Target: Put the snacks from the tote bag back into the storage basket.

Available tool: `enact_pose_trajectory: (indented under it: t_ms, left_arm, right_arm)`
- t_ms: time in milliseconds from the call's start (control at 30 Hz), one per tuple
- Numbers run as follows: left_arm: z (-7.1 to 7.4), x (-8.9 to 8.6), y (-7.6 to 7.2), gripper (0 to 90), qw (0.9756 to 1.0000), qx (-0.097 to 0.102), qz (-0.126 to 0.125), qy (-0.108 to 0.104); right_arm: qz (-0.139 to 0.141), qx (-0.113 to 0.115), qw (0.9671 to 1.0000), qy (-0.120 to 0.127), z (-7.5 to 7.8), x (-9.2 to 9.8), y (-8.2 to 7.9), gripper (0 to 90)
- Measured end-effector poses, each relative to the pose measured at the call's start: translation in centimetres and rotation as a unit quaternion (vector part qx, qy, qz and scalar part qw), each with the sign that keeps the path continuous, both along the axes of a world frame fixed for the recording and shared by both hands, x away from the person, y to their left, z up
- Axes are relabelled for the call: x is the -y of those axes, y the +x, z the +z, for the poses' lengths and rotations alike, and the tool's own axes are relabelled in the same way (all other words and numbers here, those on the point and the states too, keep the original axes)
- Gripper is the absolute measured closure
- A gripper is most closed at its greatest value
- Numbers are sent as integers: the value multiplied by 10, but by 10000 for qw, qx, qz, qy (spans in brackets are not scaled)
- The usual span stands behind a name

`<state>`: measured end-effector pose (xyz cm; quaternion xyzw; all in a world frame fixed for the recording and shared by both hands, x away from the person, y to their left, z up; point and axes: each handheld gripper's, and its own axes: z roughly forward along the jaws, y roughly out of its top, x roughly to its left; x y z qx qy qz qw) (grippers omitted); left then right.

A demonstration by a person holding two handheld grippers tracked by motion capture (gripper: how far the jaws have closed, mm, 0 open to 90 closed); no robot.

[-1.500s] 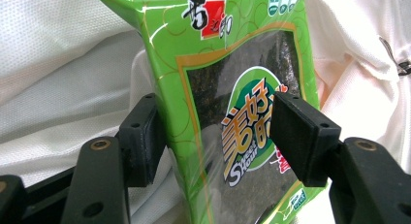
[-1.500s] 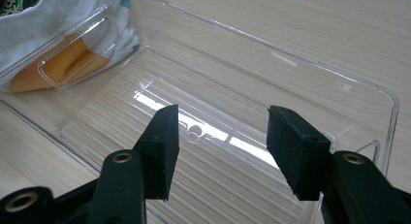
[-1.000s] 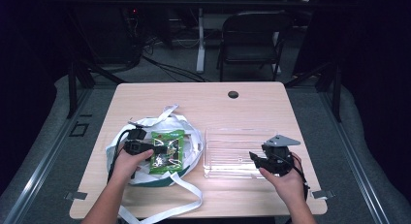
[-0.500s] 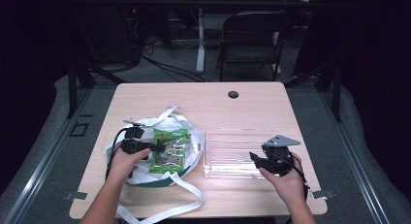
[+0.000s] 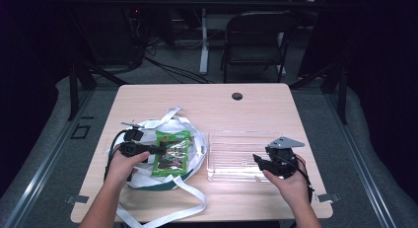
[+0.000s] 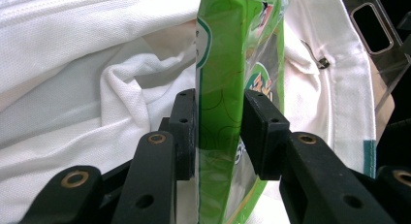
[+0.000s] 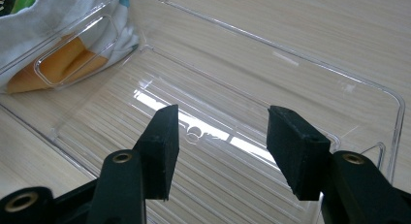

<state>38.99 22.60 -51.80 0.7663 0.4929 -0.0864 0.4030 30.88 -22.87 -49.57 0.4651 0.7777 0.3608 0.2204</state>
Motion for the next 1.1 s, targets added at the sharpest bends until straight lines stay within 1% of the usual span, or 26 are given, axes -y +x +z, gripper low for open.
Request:
enact_pose_trajectory:
  t_ms: [167, 367, 567, 1100]
  left_arm:
    - [1, -1, -2, 693, 10000, 22, -9, -58]
    - [0, -4, -2, 700, 9999, -1, -31, -127]
    - [0, -8, -3, 716, 9996, -25, -28, -276]
    - [7, -14, -4, 723, 9989, 98, -14, -448]
  right_arm:
    - [40, -3, 10000, -14, 0, -1, 1, 456]
    - [55, 9, 10000, -30, 0, -2, 2, 456]
    - [68, 2, 10000, -32, 0, -3, 3, 456]
    - [56, 12, 10000, -27, -1, -4, 4, 456]
